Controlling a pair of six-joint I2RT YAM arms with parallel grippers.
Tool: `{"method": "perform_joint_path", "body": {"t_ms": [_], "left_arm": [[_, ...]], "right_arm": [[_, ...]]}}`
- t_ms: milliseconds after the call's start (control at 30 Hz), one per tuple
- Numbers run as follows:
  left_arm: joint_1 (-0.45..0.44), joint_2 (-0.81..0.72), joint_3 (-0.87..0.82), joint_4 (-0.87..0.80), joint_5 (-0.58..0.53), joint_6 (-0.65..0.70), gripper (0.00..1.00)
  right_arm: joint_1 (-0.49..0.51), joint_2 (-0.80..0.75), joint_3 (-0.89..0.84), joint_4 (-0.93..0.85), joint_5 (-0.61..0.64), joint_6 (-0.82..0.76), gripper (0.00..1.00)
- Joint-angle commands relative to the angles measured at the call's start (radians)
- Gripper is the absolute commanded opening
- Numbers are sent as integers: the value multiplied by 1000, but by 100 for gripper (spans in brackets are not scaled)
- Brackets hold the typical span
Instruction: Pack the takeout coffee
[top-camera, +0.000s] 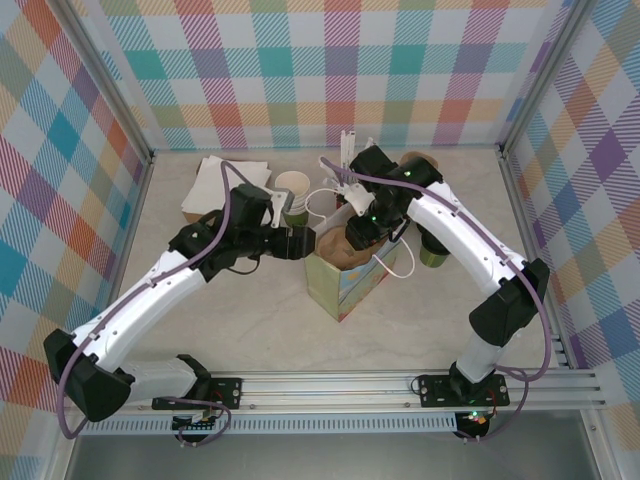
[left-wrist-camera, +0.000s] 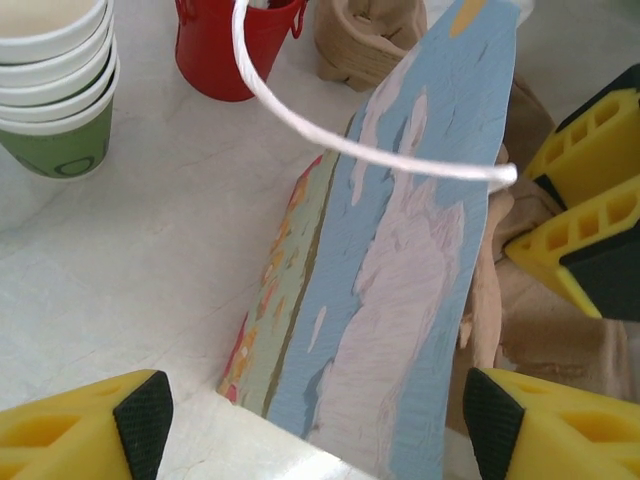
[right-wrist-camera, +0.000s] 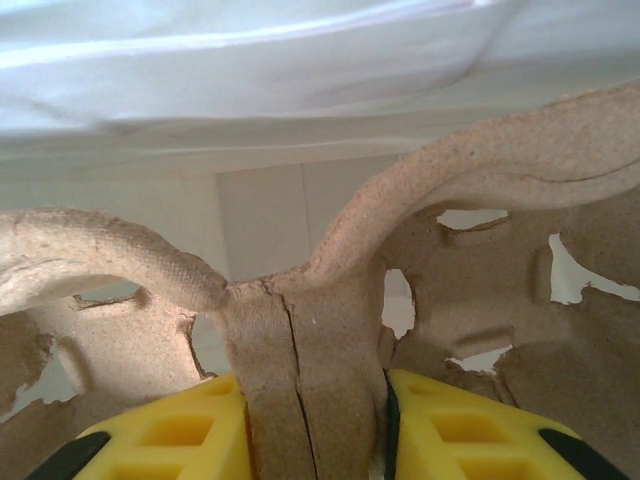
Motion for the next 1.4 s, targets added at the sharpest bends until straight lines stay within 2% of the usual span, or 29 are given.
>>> {"method": "perform_joint_path", "body": {"t_ms": [0, 233, 500, 733, 1367], "left_arm": [[-8, 34, 51, 30, 15, 2, 79], [-8, 115, 111, 29, 40, 28, 80], [-7, 165, 149, 26, -45, 20, 79], [-6, 176, 164, 32, -82, -4, 78], [-5, 158, 153, 32, -51, -10, 78]], "right_arm": [[10, 7, -9, -20, 5, -12, 34], [12, 7, -10, -26, 15, -15, 34], [19, 2, -27, -32, 24, -17, 34], [28, 5, -59, -32, 36, -21, 34], [41, 80, -69, -65, 64, -25, 34]]}}
